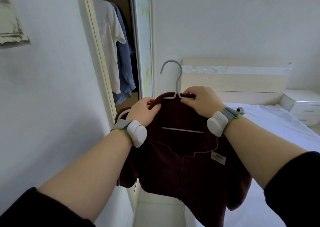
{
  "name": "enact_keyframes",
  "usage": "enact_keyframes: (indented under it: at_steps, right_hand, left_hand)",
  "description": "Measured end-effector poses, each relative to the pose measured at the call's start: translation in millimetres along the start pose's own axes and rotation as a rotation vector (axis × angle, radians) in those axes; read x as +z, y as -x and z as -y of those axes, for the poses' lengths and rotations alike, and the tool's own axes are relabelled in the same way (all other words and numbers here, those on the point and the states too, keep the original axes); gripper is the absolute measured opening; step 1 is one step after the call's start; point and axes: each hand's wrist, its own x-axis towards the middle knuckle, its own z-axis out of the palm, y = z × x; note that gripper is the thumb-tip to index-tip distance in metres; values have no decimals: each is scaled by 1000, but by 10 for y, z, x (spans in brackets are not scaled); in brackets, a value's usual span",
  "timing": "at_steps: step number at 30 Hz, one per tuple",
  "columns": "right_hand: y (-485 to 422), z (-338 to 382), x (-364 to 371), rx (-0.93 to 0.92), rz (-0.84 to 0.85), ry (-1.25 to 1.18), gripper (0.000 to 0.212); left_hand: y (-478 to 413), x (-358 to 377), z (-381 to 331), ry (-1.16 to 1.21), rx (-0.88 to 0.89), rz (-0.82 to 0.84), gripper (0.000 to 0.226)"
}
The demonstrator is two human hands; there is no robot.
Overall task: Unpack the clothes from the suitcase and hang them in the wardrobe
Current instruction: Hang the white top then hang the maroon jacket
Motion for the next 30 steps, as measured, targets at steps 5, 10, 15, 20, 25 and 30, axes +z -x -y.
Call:
enact_keyframes:
  at_steps: [5, 10, 15, 20, 25, 30]
  right_hand:
    - [-319, -11, 134, 11, -8, 8, 23]
    - [-742, -52, 253, -14, -22, -7, 21]
    - [-1369, -251, 410, -58, -4, -39, 20]
    - [-2237, -518, 536, -95, -7, -81, 20]
    - [-3067, -660, 732, -133, 36, -176, 20]
    - [-3763, -656, 1012, -180, 72, -245, 18]
  left_hand:
    - [-386, -45, 123, -48, 35, 38, 31]
    - [-789, -100, 211, -210, 75, -21, 29]
    - [-1421, -74, 237, -457, 92, -141, 33]
    - [-2294, -55, 292, -412, 122, -266, 35]
    - [-2999, -212, 468, -236, 66, -228, 38]
    - [-3600, -215, 717, -134, -53, -291, 38]
